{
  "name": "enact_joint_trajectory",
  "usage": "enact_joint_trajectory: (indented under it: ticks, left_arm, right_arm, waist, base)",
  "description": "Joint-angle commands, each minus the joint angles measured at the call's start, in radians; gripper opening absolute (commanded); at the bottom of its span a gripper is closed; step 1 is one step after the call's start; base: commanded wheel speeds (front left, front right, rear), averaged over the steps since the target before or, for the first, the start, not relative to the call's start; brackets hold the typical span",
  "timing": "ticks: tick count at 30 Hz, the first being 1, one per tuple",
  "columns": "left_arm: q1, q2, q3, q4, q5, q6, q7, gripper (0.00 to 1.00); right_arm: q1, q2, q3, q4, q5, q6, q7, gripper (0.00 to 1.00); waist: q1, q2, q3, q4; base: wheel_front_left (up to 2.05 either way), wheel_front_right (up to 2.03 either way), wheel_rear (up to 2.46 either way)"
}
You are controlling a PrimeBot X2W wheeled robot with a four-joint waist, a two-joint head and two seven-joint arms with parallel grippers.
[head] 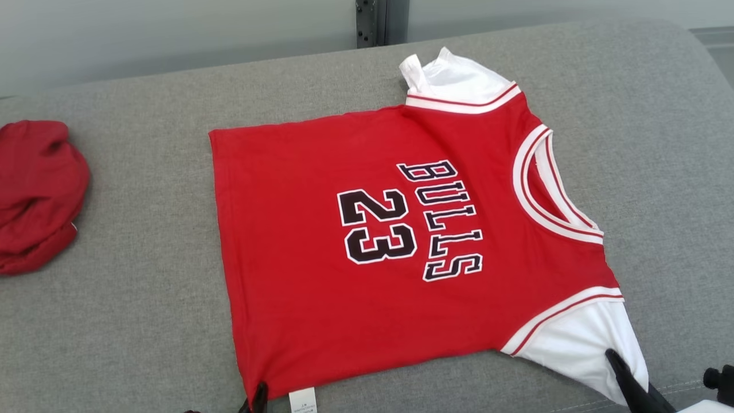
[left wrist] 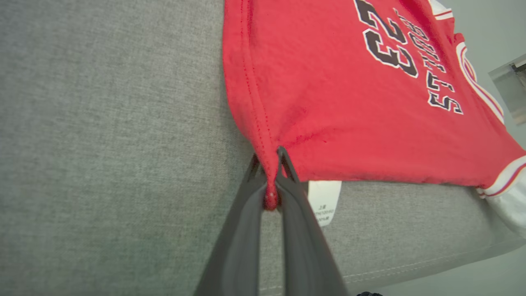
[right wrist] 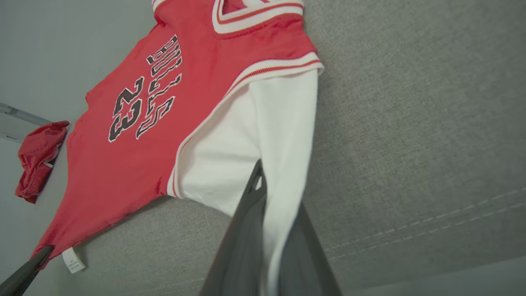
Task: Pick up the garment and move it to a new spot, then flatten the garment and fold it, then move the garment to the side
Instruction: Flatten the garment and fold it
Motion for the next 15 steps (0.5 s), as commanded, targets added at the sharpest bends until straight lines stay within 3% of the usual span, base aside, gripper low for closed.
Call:
enact_joint_trajectory:
  ticks: [1,8,15]
  left_arm:
    - [0.009,0.013,0.004,-0.049,-0.003,0.015,0.016,0.00]
    - [-0.101,0.066,0.028,-0.222,-0.015,0.035,0.137,0.00]
    - [-0.313,0.097,0.045,-0.209,-0.032,0.038,0.271,0.00]
  right_arm:
    - [0.002,-0.011,-0.021,-0.025,0.007,-0.002,-0.016,0.00]
    - [-0.128,-0.066,-0.086,-0.151,0.014,-0.002,0.039,0.00]
    - [-0.426,-0.090,-0.030,-0.099,-0.055,-0.001,0.207,0.00]
  waist:
    - [0.0002,-0.0001,-0.047,-0.003]
    - [0.0002,-0.0001,0.034,0.010]
    - [0.0002,-0.0001,0.145,0.022]
  base:
    - [0.00,0.00,0.00]
    - [0.00,0.00,0.00]
    - [0.00,0.00,0.00]
